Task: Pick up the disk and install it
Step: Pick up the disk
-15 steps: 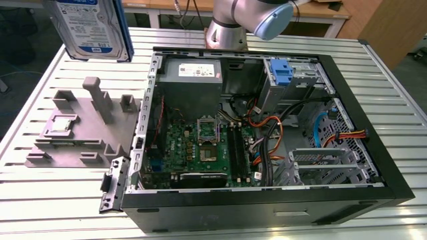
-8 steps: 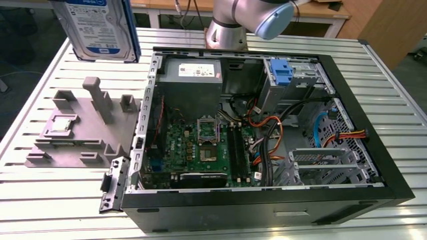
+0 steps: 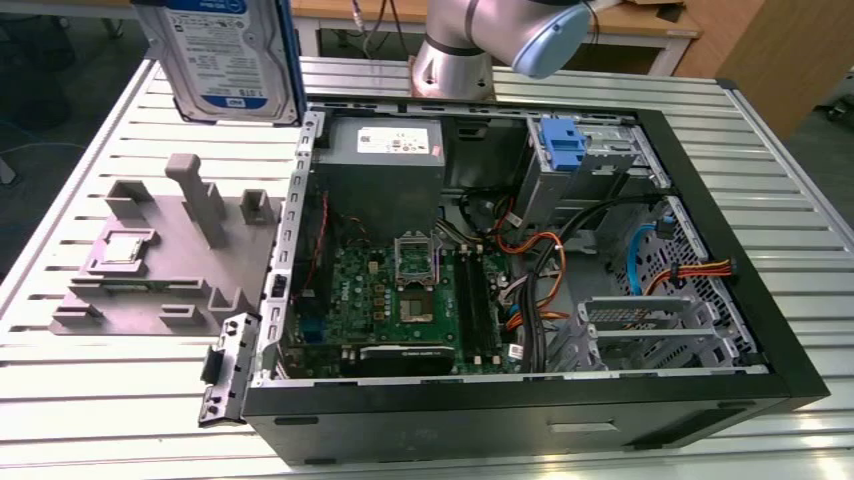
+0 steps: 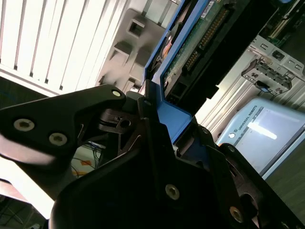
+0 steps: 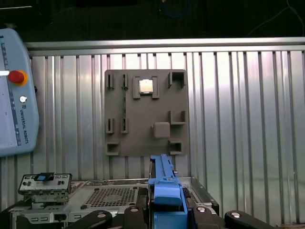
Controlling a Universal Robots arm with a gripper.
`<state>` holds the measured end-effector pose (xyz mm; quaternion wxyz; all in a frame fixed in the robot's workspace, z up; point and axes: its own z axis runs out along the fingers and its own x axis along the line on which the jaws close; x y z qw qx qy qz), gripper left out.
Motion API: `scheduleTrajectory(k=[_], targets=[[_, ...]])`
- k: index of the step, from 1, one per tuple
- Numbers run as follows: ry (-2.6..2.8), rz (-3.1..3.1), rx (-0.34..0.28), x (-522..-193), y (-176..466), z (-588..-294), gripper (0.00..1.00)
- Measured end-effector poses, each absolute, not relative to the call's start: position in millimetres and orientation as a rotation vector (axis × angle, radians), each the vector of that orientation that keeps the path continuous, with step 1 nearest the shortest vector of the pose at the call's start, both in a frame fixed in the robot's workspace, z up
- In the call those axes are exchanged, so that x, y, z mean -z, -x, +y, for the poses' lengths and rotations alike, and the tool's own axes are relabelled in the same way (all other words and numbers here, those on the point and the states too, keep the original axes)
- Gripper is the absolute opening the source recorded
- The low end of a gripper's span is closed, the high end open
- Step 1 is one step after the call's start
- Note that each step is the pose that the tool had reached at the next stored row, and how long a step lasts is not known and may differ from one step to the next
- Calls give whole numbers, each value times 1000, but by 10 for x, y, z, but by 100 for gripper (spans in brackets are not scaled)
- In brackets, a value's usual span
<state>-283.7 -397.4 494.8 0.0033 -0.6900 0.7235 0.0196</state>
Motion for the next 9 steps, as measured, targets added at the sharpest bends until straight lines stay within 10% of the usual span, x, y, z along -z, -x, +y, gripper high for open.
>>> scheduleTrajectory(k=[9], targets=[[2163,2268,-61,-4946,2582,-3974,37]])
